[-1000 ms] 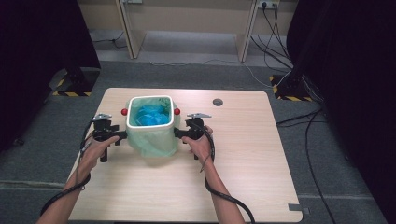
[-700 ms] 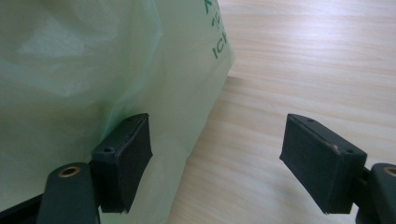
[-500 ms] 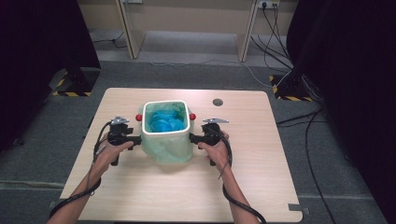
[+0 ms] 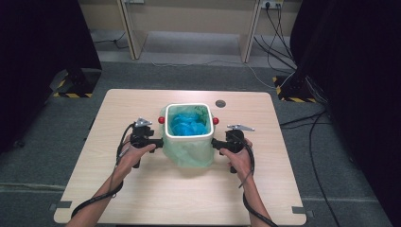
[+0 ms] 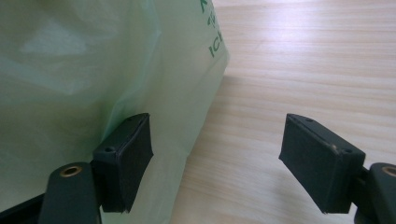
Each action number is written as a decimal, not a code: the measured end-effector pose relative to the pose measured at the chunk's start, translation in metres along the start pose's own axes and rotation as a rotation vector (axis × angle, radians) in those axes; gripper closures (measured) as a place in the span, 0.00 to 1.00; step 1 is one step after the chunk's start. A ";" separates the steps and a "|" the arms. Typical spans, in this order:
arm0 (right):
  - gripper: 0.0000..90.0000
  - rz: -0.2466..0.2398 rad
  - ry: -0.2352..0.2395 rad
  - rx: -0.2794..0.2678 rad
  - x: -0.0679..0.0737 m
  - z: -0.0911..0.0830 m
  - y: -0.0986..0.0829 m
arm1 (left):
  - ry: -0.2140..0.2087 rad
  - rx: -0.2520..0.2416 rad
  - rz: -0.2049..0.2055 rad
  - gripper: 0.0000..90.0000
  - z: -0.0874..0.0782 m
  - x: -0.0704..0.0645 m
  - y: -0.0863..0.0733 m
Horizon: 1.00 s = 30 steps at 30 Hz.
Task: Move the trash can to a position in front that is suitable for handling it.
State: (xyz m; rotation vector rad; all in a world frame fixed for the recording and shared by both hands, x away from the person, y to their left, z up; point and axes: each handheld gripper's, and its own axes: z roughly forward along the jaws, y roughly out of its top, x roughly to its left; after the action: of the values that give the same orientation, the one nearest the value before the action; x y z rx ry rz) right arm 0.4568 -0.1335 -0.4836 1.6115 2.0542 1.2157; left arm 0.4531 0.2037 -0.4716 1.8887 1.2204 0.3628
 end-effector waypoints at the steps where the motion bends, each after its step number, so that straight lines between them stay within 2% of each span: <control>1: 0.28 0.001 -0.002 -0.003 -0.004 -0.003 -0.001 | -0.003 -0.002 0.002 0.27 0.001 -0.003 0.000; 6: 0.29 0.003 -0.006 -0.012 -0.013 -0.013 -0.006 | -0.018 -0.016 -0.001 0.27 0.005 -0.014 -0.003; 12: 0.29 0.027 0.000 -0.021 -0.021 -0.020 -0.012 | -0.036 -0.017 0.007 0.28 0.005 -0.023 -0.005; 14: 0.29 0.032 0.003 -0.022 -0.023 -0.022 -0.013 | -0.042 -0.018 0.013 0.28 0.005 -0.024 -0.006; 20: 0.33 0.049 0.027 -0.014 -0.023 -0.025 -0.016 | -0.047 -0.021 -0.004 0.27 0.007 -0.025 -0.006; 30: 0.32 0.064 0.041 -0.005 -0.023 -0.032 -0.022 | -0.060 -0.017 -0.007 0.27 0.009 -0.024 -0.005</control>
State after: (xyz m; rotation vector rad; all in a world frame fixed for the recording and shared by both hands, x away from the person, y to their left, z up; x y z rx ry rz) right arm 0.4291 -0.1688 -0.4871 1.6757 2.0372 1.2849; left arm 0.4443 0.1795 -0.4762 1.8676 1.1805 0.3098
